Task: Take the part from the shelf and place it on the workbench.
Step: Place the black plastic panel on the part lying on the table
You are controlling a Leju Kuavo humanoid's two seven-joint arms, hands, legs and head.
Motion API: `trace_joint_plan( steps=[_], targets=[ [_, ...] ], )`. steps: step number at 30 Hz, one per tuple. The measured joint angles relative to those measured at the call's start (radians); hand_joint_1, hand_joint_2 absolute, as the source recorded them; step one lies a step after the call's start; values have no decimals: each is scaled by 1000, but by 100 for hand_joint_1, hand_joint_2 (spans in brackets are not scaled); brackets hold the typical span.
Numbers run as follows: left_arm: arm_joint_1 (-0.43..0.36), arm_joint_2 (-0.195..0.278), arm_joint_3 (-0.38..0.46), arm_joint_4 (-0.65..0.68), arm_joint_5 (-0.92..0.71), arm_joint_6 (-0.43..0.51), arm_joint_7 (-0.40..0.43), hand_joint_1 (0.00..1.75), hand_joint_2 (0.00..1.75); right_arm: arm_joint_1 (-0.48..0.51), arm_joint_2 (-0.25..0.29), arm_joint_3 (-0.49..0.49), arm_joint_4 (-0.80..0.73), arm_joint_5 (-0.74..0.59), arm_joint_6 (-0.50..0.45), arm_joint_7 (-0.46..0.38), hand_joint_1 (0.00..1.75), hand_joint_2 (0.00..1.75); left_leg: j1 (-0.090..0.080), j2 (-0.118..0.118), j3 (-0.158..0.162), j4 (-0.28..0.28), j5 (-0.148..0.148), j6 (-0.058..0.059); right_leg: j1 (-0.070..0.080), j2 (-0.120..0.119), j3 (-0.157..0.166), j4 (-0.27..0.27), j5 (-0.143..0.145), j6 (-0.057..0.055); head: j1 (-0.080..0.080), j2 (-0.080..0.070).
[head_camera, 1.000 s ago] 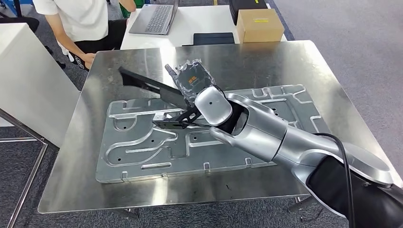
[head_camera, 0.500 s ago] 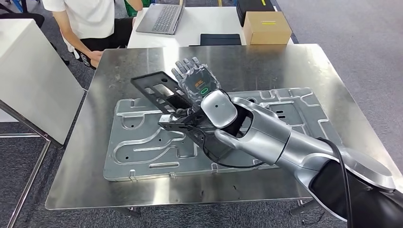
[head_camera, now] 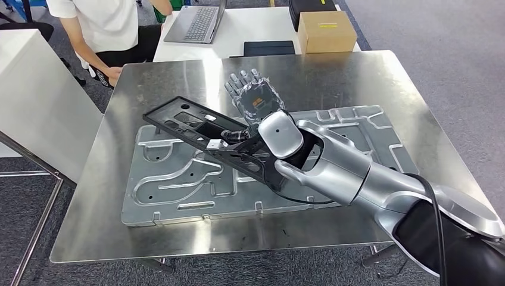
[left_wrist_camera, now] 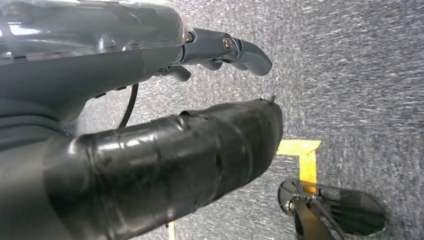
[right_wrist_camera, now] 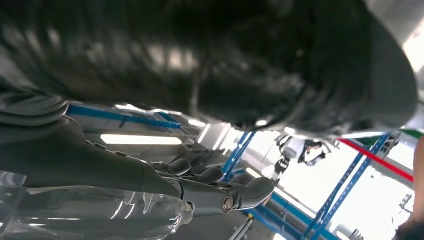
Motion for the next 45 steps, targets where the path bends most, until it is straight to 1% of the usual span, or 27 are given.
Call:
trace_joint_plan(
  steps=[4,6,8,9,10,11,12,15,16,19,21,23,24,25,26,28,30,31,33,34,35,37,39,40,42,43,45],
  targets=[
    [-1,0,1,0,3,-3,3,0,0,-9,-12,-5,-17,0,14,5,0,0,-3,1,5,-31,21,24,1,1,-8,3,3,23,1,0],
    [-1,0,1,0,4,-5,8,0,0,-11,-19,-6,-24,1,18,5,0,0,1,7,-3,-41,38,38,1,0,-28,59,-54,31,4,0],
    [-2,0,1,0,4,-6,10,0,0,-12,-25,-6,-27,1,21,5,0,0,0,10,-19,-41,51,45,-1,-1,-66,180,-143,36,8,0],
    [-2,0,1,0,4,-7,11,0,0,-11,-27,-6,-28,1,22,5,0,0,0,10,-29,-40,57,46,-3,-1,-79,235,-171,38,8,0],
    [-2,0,1,0,4,-8,12,0,0,-10,-29,-6,-29,1,22,5,0,0,-1,11,-39,-39,64,45,-4,-1,-79,265,-180,39,8,0],
    [-2,0,1,0,4,-9,12,0,0,-9,-31,-6,-31,1,23,5,0,0,-1,11,-48,-37,70,43,-5,-2,-63,259,-170,40,8,0],
    [-2,0,1,0,3,-10,11,0,0,-10,-33,-6,-33,1,23,6,0,0,-1,11,-58,-34,76,41,-6,-3,-28,219,-145,40,8,0],
    [-2,0,1,0,2,-12,9,0,0,-17,-35,-7,-43,2,23,7,0,0,-3,8,-80,-22,92,27,-4,-3,93,36,-101,34,8,0],
    [-2,0,1,0,2,-13,7,0,0,-19,-37,-7,-45,2,23,8,0,0,-3,8,-85,-21,99,21,-1,-2,108,6,-101,31,8,0],
    [1,0,1,0,1,-13,5,0,0,-20,-40,-7,-50,3,24,9,0,0,0,5,-95,-25,114,2,2,-4,93,-11,-80,14,9,0],
    [3,-2,1,0,0,-14,5,0,0,-21,-41,-7,-53,3,26,9,0,0,4,4,-117,19,54,-9,-2,-7,72,-18,-55,-3,7,0],
    [3,-4,1,0,0,-14,4,0,0,-21,-41,-7,-56,3,26,9,0,0,6,5,-147,134,-50,-17,-1,-8,46,-18,-31,-12,4,0],
    [2,-4,1,0,0,-14,4,0,0,-21,-41,-7,-56,3,27,9,0,0,7,5,-156,196,-82,-20,0,-8,30,-17,-20,-13,4,0],
    [1,-3,1,0,0,-14,4,0,0,-20,-42,-7,-56,3,27,9,0,0,7,5,-157,241,-90,-21,1,-8,14,-15,-9,-13,4,0],
    [1,-3,1,0,0,-14,4,0,0,-19,-42,-7,-56,3,27,9,0,0,7,5,-143,255,-75,-21,1,-8,-2,-13,1,-12,3,0],
    [0,-3,1,0,0,-14,4,0,0,-19,-43,-7,-57,3,27,9,0,0,6,4,-66,187,-25,-15,1,-8,-30,-7,19,-9,3,0],
    [-2,-1,1,0,0,-14,3,0,0,-19,-45,-8,-60,3,27,9,0,0,0,4,40,44,-29,-5,2,-9,-47,-3,36,-1,4,0],
    [-3,-1,1,0,0,-14,3,0,0,-20,-46,-8,-61,4,27,9,0,0,-3,3,72,-7,-40,1,2,-10,-50,-5,44,4,4,0],
    [-5,0,1,0,0,-14,3,0,0,-20,-47,-8,-64,4,27,10,0,0,-9,3,86,-48,-44,12,1,-12,-50,-13,64,16,2,0],
    [-6,0,1,0,0,-14,3,0,0,-20,-48,-8,-65,4,27,10,0,0,-7,6,81,-53,-32,19,0,-11,-52,-15,65,22,1,0],
    [-7,0,1,0,0,-14,3,0,0,-21,-50,-8,-65,4,27,10,0,0,-5,9,76,-60,-20,27,1,-10,-58,-6,49,28,2,0],
    [-8,0,1,0,0,-14,3,0,0,-22,-54,-8,-65,4,28,11,0,0,-1,16,57,-69,8,41,1,-9,-83,69,-37,35,7,0],
    [-7,0,1,0,0,-14,3,0,0,-20,-57,-8,-65,4,28,11,0,0,-2,18,27,-67,30,46,-2,-9,-110,197,-125,40,9,0],
    [-7,0,1,0,0,-14,3,0,0,-18,-59,-8,-65,4,28,11,0,0,-2,18,10,-63,41,45,-4,-9,-113,246,-134,42,10,0],
    [-7,0,1,0,0,-14,3,0,0,-17,-59,-8,-65,4,28,11,0,0,-2,18,-25,-52,60,41,-9,-9,-79,261,-90,46,10,0],
    [-7,0,1,0,0,-14,3,0,0,-17,-59,-8,-66,4,27,11,0,0,-2,17,-41,-44,68,37,-11,-9,-37,220,-64,46,10,0],
    [-7,1,1,0,0,-16,4,0,0,-18,-59,-10,-71,4,23,14,0,0,-3,14,-68,-26,80,27,-12,-7,61,90,-72,44,9,0]
  ],
)
